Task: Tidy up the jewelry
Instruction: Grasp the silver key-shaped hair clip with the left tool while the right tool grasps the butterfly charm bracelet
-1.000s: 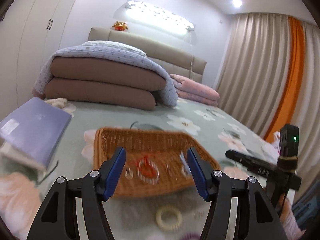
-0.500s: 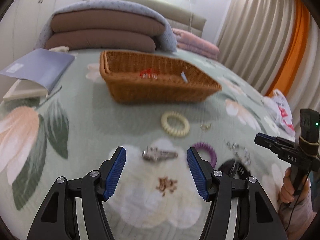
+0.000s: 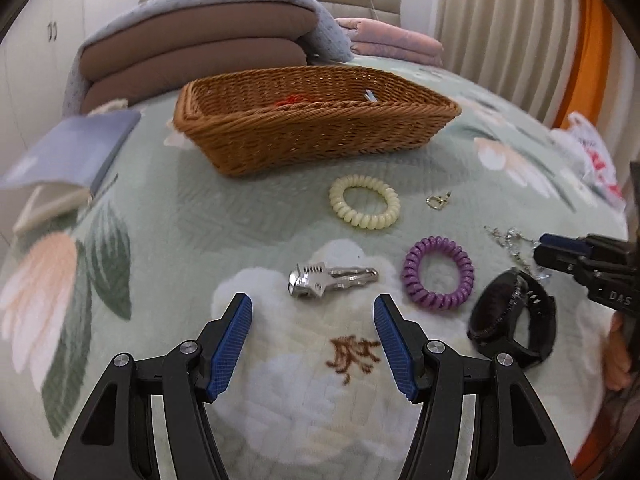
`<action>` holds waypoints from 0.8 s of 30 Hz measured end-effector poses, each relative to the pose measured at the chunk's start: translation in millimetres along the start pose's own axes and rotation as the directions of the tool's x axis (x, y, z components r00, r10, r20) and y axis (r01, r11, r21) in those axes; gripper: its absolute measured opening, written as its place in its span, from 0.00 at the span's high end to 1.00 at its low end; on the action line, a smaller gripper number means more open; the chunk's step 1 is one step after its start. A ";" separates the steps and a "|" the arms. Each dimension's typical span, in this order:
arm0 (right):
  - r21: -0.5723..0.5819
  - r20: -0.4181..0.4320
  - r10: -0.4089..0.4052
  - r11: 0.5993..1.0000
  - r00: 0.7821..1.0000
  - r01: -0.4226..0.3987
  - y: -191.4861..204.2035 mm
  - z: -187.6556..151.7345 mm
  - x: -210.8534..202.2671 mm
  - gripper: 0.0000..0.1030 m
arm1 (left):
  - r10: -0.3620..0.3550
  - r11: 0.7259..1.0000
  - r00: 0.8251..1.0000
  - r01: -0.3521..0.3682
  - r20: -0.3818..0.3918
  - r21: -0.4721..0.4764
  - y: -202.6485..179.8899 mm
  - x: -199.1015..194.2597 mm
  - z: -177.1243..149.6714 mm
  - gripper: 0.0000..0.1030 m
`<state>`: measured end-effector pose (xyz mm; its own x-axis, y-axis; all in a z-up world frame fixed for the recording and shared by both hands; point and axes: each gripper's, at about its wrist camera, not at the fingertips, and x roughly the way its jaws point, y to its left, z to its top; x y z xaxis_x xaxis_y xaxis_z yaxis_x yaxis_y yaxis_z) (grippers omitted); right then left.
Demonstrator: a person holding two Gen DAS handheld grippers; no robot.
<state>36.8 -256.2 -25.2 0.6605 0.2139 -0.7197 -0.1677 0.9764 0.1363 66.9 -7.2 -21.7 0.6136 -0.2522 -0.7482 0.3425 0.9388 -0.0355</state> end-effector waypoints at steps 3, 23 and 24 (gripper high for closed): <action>-0.010 0.004 -0.012 1.000 1.000 0.012 1.7 -0.7 0.2 0.68 | 0.011 1.000 1.000 -0.010 -0.011 0.014 -0.9 6.4 5.4 0.37; 0.029 0.020 0.044 0.999 0.999 -0.045 -7.1 -3.1 -0.9 0.68 | -0.058 0.995 0.998 0.060 -0.035 0.078 -16.8 5.6 9.3 0.59; 0.029 0.021 0.045 0.999 0.999 -0.046 -7.1 -3.3 -1.1 0.68 | -0.067 0.994 0.997 0.070 -0.038 0.079 -17.1 2.9 6.9 0.59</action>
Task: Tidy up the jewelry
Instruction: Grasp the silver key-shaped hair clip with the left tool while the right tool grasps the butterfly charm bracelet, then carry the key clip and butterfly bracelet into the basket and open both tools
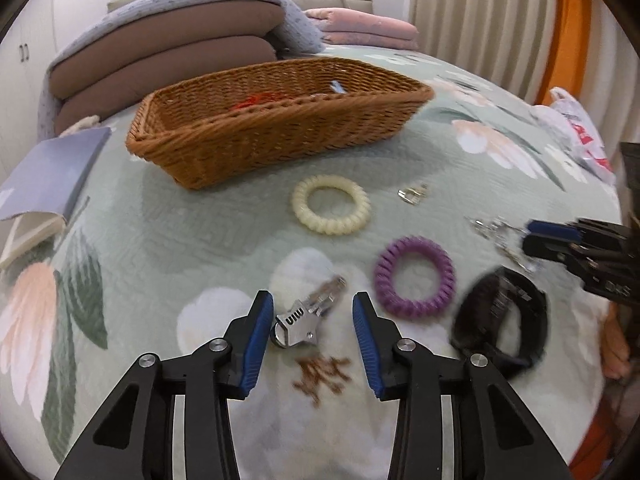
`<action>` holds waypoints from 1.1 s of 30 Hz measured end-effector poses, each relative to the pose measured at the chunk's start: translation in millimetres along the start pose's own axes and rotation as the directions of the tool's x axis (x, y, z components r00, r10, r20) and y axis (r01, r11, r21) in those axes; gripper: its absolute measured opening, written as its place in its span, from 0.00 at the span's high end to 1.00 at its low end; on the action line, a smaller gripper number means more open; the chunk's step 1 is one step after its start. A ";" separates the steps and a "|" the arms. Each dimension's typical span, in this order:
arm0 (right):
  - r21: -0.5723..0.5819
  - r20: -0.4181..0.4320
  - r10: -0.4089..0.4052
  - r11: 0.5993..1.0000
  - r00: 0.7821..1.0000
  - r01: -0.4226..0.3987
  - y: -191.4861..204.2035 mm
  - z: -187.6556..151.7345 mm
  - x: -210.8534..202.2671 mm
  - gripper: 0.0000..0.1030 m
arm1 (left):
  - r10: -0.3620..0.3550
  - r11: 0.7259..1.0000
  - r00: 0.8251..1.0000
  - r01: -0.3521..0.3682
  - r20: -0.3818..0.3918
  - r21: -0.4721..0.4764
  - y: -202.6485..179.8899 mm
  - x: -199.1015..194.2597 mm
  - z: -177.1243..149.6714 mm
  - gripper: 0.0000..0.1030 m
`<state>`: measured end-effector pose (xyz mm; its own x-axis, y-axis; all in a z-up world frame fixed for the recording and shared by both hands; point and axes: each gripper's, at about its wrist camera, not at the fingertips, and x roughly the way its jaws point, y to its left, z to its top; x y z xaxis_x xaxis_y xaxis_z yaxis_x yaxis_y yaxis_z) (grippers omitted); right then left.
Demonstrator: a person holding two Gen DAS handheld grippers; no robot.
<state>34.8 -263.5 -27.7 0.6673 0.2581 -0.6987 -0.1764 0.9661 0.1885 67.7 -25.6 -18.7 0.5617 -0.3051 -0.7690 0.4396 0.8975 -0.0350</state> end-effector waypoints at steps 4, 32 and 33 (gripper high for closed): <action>0.004 0.001 -0.003 1.000 1.000 0.003 0.5 -1.3 -1.4 0.68 | -0.018 1.000 1.000 0.018 -0.001 0.009 -4.0 -6.1 -7.3 0.59; -0.011 0.045 -0.143 0.990 0.989 0.144 19.5 2.8 -8.4 0.90 | -0.008 1.000 0.997 0.008 0.078 0.004 -7.0 -13.7 -10.3 0.78; -0.011 0.054 -0.138 0.990 0.989 0.139 19.2 5.8 -10.8 0.90 | -0.014 1.000 0.995 0.014 0.095 -0.006 -5.5 -17.7 -9.7 0.78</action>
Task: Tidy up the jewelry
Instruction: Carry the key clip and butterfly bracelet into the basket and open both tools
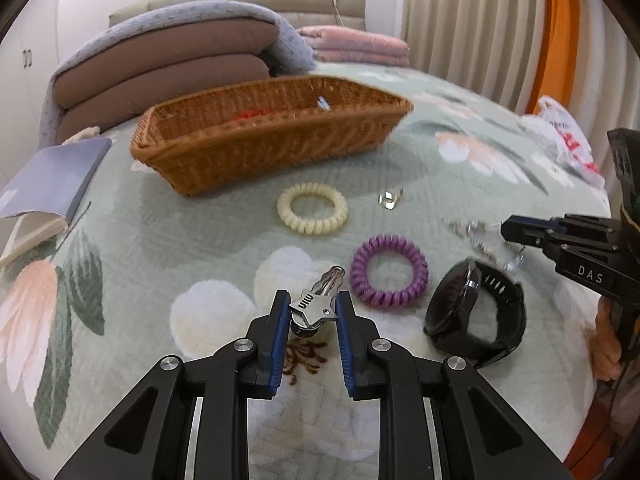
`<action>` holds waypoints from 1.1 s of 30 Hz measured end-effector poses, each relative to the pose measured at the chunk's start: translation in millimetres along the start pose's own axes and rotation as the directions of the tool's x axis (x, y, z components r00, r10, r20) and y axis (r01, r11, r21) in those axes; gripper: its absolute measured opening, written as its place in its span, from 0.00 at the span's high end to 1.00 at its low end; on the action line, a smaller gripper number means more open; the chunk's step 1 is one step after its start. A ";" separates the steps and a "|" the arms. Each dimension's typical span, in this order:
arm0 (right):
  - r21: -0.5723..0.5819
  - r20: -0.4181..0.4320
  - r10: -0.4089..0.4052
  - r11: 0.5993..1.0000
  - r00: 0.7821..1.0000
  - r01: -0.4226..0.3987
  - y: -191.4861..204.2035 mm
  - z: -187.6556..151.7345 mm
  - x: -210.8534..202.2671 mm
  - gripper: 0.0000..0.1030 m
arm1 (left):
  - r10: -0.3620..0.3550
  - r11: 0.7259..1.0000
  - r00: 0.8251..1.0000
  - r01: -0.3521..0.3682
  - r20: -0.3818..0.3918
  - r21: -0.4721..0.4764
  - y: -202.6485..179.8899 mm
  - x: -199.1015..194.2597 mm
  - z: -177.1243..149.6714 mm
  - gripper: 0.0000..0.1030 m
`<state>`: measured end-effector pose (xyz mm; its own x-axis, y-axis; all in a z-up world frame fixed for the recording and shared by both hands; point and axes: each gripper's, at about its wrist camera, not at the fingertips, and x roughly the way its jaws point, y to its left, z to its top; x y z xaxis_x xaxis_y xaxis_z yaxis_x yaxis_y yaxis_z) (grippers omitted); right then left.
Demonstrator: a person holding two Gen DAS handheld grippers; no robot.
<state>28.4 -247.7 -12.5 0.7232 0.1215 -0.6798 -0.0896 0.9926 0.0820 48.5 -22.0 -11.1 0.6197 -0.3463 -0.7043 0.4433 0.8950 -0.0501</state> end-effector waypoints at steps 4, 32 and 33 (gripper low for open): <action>0.014 0.039 0.059 0.998 0.998 -0.060 -0.7 18.7 -14.1 0.90 | -0.030 0.998 0.997 0.033 0.069 -0.047 7.3 -15.1 7.9 0.78; -0.069 0.326 0.136 0.990 0.936 -0.119 43.9 213.7 32.7 0.90 | 0.077 0.975 0.953 -0.011 0.292 -0.223 75.7 21.7 157.0 0.78; -0.066 0.322 0.134 0.991 0.937 -0.119 42.8 214.2 40.2 0.90 | 0.101 0.970 0.955 -0.031 0.281 -0.241 78.0 30.5 158.4 0.78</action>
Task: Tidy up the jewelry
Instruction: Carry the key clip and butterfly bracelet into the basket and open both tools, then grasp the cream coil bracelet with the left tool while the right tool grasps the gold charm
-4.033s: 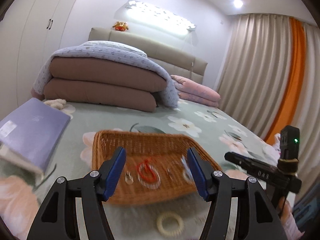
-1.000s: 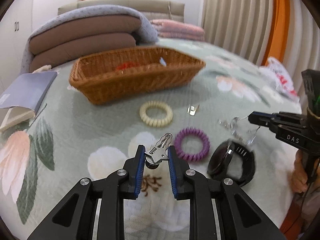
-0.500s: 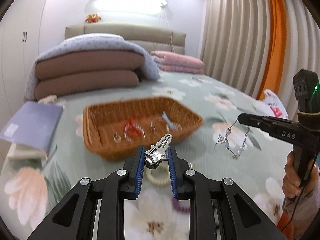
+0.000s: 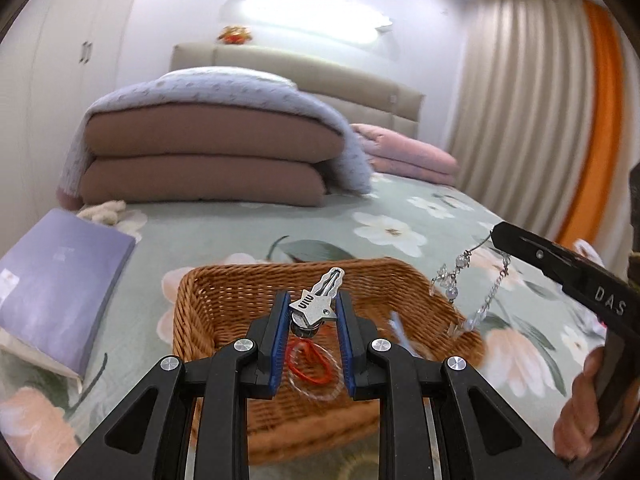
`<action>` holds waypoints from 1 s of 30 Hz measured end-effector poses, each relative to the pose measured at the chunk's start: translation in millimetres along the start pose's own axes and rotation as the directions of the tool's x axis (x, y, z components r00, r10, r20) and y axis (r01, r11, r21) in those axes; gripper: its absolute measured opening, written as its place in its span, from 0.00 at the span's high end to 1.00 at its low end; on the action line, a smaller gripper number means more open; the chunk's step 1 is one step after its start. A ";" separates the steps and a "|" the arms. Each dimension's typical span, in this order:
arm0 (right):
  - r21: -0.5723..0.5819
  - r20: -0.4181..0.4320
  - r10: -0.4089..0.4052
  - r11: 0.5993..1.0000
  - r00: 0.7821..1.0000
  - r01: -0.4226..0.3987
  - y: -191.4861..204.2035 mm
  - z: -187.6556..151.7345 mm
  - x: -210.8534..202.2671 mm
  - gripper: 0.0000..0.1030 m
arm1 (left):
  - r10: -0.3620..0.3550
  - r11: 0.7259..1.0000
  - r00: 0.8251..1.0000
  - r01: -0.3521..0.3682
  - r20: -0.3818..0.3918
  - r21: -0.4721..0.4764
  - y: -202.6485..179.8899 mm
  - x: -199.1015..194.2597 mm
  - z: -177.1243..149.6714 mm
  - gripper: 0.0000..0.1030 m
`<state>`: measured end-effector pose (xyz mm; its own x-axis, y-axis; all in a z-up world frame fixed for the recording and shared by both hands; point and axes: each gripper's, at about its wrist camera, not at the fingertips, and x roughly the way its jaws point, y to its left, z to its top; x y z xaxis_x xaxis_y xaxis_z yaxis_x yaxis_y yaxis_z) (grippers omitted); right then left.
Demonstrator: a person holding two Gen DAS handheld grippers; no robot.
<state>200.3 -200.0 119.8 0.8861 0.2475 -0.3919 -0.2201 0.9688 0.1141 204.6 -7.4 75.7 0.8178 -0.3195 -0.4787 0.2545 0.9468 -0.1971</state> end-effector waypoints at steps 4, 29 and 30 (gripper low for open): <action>0.040 -0.046 -0.003 0.999 0.999 0.005 -8.6 -14.7 36.0 0.90 | 0.050 0.999 0.998 -0.050 -0.024 -0.019 3.1 22.7 -10.4 0.78; 0.096 -0.142 0.026 0.995 0.990 -0.012 -30.2 -47.6 68.1 0.72 | 0.050 0.996 0.999 -0.050 -0.002 -0.069 15.3 25.6 -25.6 0.52; 0.096 -0.137 0.024 0.995 0.990 -0.011 -30.5 -47.2 66.8 0.72 | 0.044 0.996 0.999 -0.044 0.007 -0.077 16.4 23.0 -25.3 0.52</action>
<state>247.0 -212.3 47.0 0.8166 0.2704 -0.5100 -0.1894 0.9601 0.2058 214.5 -0.2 39.8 0.8317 -0.2770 -0.4811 0.1782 0.9540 -0.2413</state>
